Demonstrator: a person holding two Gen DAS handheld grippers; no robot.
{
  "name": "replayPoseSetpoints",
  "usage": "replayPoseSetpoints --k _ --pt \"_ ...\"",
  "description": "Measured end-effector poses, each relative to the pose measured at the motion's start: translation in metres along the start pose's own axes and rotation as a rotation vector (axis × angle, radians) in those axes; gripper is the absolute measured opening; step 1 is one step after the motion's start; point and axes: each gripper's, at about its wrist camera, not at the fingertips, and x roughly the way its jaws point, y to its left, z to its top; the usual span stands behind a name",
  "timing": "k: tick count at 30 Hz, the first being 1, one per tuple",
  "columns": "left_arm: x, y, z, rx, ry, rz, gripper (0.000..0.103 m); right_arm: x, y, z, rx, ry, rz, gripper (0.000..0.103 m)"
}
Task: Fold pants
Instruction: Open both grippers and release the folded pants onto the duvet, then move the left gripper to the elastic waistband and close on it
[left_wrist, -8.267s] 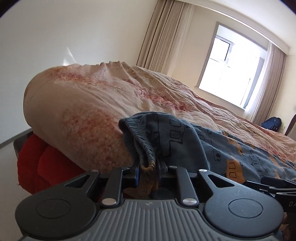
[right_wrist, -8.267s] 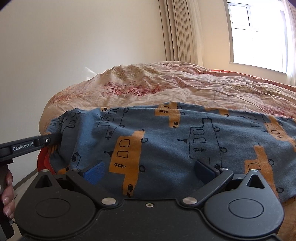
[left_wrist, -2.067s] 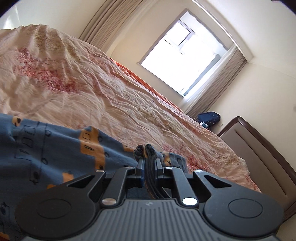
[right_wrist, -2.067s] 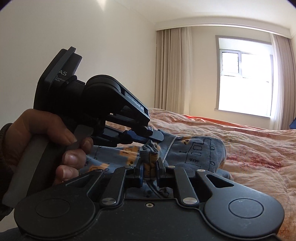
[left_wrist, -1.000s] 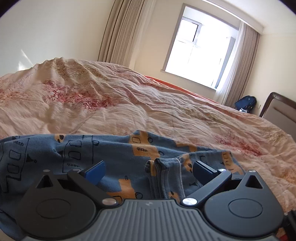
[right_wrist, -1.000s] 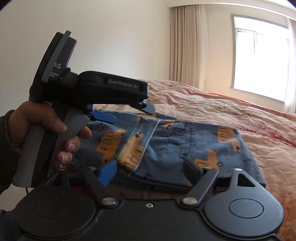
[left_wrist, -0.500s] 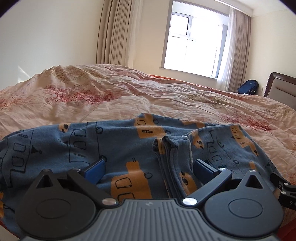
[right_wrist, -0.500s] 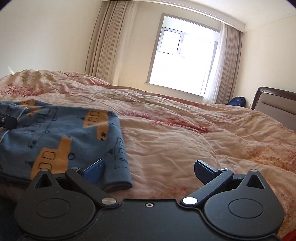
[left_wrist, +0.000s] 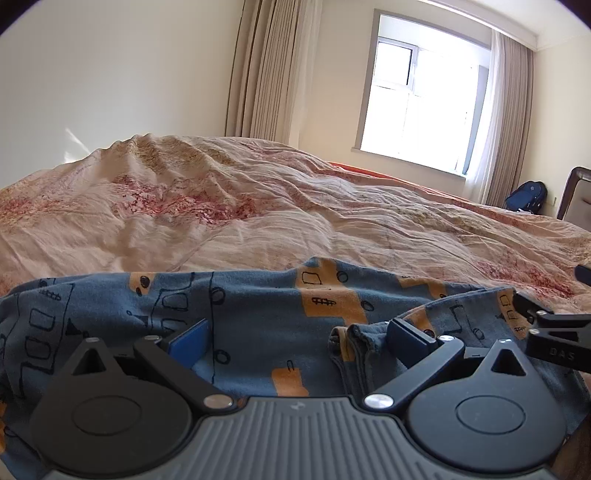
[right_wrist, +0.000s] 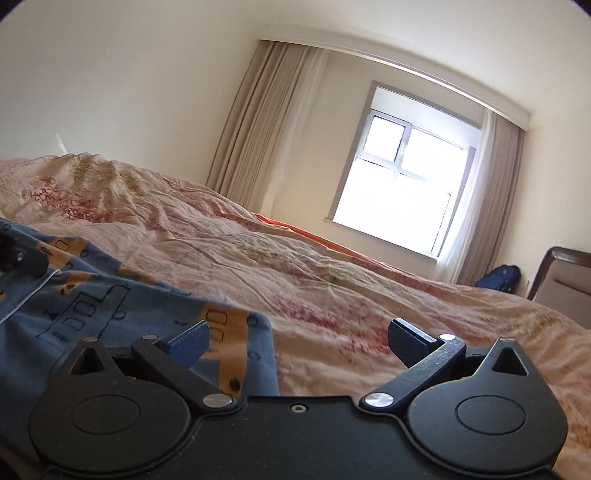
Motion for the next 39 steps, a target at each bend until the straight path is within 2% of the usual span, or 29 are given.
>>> replayPoseSetpoints --k 2,4,7,13,18,22,26,34,39 --pt "0.002 0.002 -0.002 0.006 -0.003 -0.008 0.103 0.026 -0.002 0.005 -0.029 0.021 0.006 0.102" --pt "0.002 0.003 -0.002 0.004 -0.001 -0.014 0.103 0.050 -0.005 0.005 -0.063 0.104 0.023 0.102" --pt "-0.001 0.004 -0.002 0.008 0.000 -0.015 0.103 0.059 -0.014 -0.002 -0.027 0.149 0.003 0.102" --pt "-0.018 0.008 -0.010 0.011 0.015 -0.008 0.103 0.017 -0.018 -0.028 -0.002 0.129 -0.055 0.102" --pt "-0.040 0.010 -0.023 -0.004 0.043 0.002 0.102 -0.036 -0.018 -0.053 0.084 0.118 -0.073 0.102" --pt "-0.055 0.016 -0.033 -0.032 0.100 0.014 0.102 -0.067 -0.015 -0.058 0.104 0.147 -0.087 0.103" --pt "-0.072 0.023 -0.036 -0.049 0.154 0.046 0.103 -0.081 -0.013 -0.049 0.130 0.208 -0.092 0.103" --pt "-0.109 0.042 -0.032 -0.118 0.132 0.047 0.103 -0.102 0.001 -0.013 0.278 0.239 0.086 0.103" --pt "-0.122 0.054 -0.029 -0.147 0.111 0.064 0.103 -0.111 0.021 0.003 0.267 0.257 0.140 0.103"
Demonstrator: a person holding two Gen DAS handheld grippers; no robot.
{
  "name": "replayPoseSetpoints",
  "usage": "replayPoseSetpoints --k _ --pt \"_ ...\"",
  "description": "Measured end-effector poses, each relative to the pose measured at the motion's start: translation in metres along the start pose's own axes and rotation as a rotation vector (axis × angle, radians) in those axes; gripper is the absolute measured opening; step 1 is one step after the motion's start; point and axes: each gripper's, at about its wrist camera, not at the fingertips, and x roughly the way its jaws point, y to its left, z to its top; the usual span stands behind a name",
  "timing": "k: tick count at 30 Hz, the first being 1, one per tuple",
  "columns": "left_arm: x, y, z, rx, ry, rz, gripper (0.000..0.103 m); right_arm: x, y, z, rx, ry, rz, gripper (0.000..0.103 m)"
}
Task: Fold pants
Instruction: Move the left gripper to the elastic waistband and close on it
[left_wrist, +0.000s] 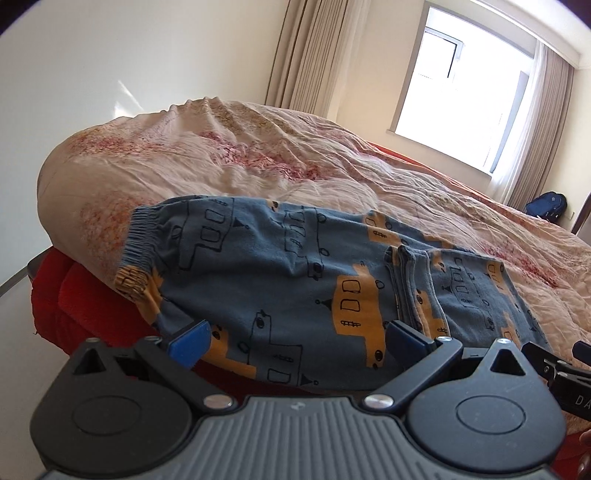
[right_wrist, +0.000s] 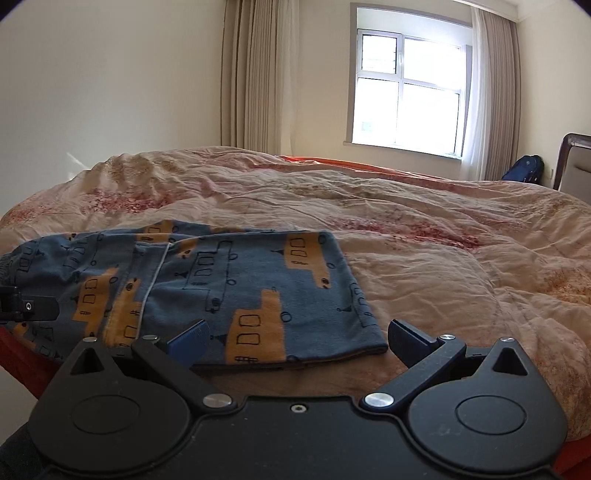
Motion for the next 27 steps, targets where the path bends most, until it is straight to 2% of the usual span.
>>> replayPoseSetpoints --k 7,16,20,27 --pt "-0.011 0.021 0.001 -0.051 -0.022 0.034 0.103 -0.002 0.023 0.009 -0.037 0.005 0.051 0.103" --pt "0.000 0.053 0.000 -0.116 0.012 0.087 0.103 0.009 0.050 0.017 -0.073 0.031 0.122 0.103" --pt "0.007 0.066 0.001 -0.141 0.033 0.110 0.103 0.018 0.065 0.020 -0.088 0.050 0.129 0.103" --pt "0.011 0.080 0.002 -0.136 0.023 0.135 0.103 0.022 0.097 0.026 -0.134 0.034 0.135 0.103"
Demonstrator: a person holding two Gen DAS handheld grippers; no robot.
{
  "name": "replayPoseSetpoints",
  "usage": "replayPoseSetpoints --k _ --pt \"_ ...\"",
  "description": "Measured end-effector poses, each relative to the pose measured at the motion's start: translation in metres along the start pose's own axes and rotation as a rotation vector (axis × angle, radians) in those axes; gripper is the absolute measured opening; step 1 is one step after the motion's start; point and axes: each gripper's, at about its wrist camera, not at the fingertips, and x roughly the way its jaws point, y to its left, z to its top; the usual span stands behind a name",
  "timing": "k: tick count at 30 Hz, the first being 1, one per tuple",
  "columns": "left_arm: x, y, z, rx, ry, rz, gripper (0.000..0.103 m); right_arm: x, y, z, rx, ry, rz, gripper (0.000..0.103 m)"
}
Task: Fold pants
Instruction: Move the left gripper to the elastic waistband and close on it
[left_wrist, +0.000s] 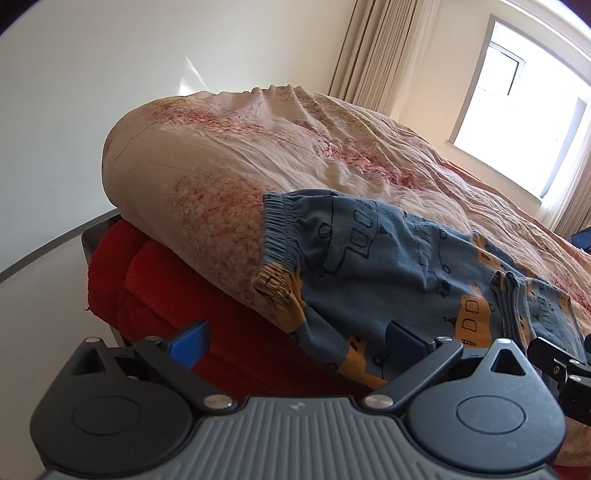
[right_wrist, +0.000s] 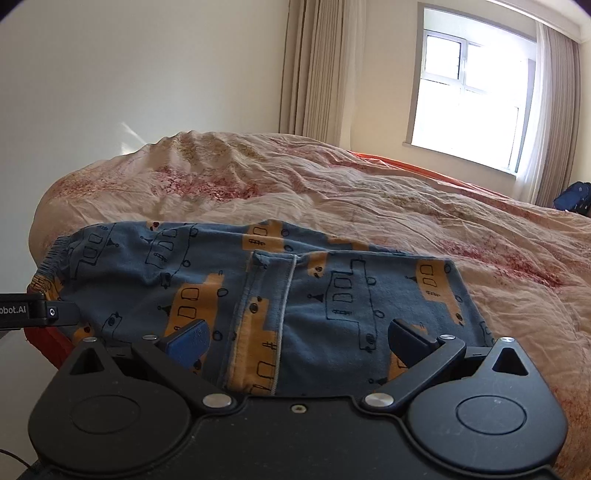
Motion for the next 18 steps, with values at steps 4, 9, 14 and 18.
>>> replayPoseSetpoints --k 4,9,14,18 --pt "0.005 0.008 0.001 0.004 0.005 0.014 0.103 0.003 0.023 0.005 -0.067 -0.017 0.020 0.103" --pt "0.012 0.015 0.001 0.025 0.012 0.038 0.103 0.014 0.051 0.002 -0.209 -0.032 -0.026 0.103" --pt "0.017 0.019 0.001 0.044 0.021 0.045 0.103 0.022 0.069 -0.005 -0.333 -0.047 -0.098 0.103" --pt "0.020 0.021 0.002 0.049 0.026 0.045 0.103 0.026 0.069 -0.007 -0.298 -0.027 -0.066 0.103"
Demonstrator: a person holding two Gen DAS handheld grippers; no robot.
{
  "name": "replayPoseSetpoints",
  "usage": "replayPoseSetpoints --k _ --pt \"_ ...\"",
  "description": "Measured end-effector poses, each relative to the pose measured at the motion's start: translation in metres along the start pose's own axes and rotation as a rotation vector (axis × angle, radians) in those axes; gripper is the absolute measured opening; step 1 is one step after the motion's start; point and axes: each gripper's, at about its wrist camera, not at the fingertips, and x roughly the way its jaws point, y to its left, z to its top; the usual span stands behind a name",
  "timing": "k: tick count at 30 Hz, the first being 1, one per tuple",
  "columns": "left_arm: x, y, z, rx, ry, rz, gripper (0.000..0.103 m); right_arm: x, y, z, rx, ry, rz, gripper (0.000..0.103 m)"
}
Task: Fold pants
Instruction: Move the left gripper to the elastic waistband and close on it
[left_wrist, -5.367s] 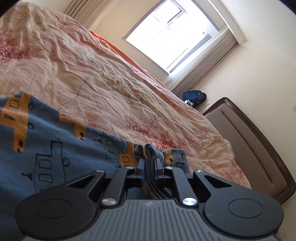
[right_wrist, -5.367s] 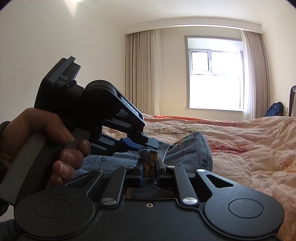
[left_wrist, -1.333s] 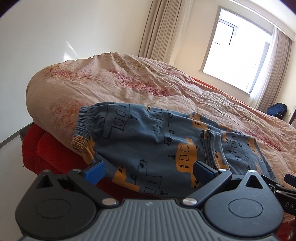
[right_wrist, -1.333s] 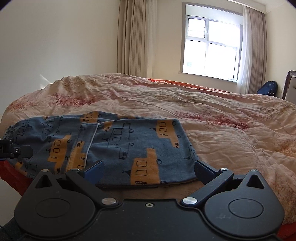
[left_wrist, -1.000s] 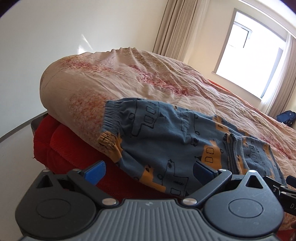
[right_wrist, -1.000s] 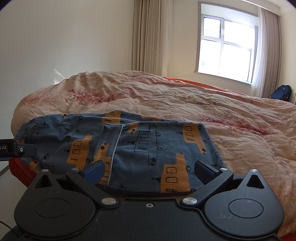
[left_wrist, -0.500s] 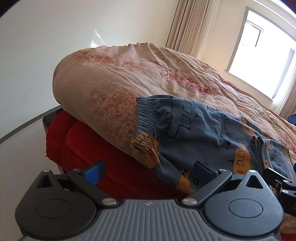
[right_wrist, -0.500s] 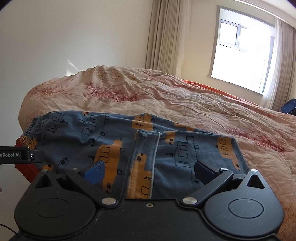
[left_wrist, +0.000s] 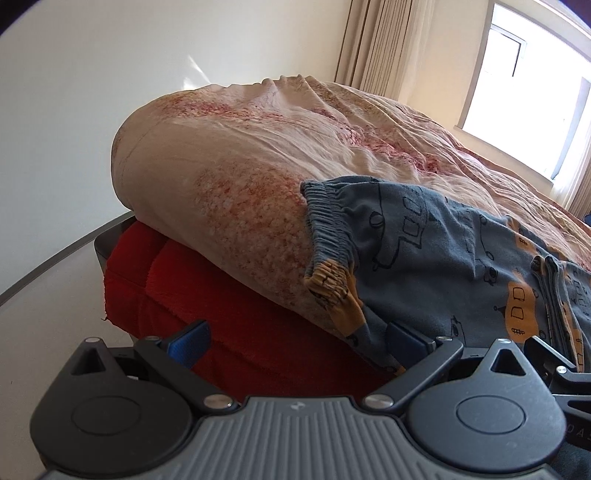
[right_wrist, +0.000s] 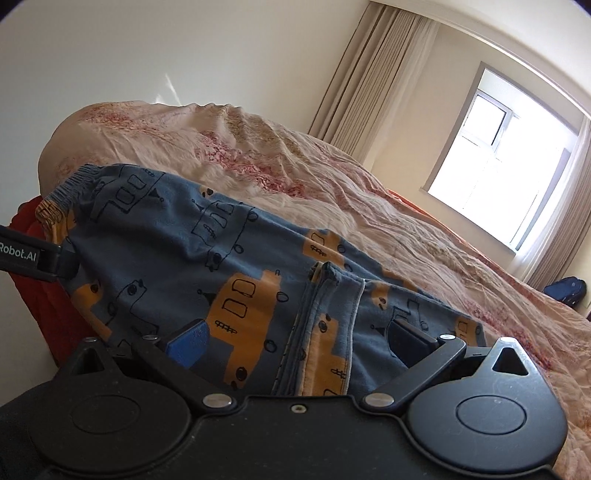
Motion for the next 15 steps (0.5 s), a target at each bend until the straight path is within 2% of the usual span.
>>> replayPoseSetpoints --k 5,9,13,15 --pt "0.004 0.007 -0.002 -0.012 -0.007 -0.022 0.103 -0.003 0.003 0.002 0.010 -0.028 0.050 0.103" --pt "-0.002 0.024 -0.009 -0.052 -0.127 -0.152 0.103 0.003 0.004 0.002 0.020 -0.003 0.092 0.103" --pt "0.000 0.034 -0.008 -0.080 -0.193 -0.261 0.103 0.008 0.000 -0.002 0.062 0.023 0.110 0.103" --pt "0.002 0.033 -0.004 -0.085 -0.200 -0.302 0.103 0.009 0.001 -0.003 0.063 0.031 0.115 0.103"
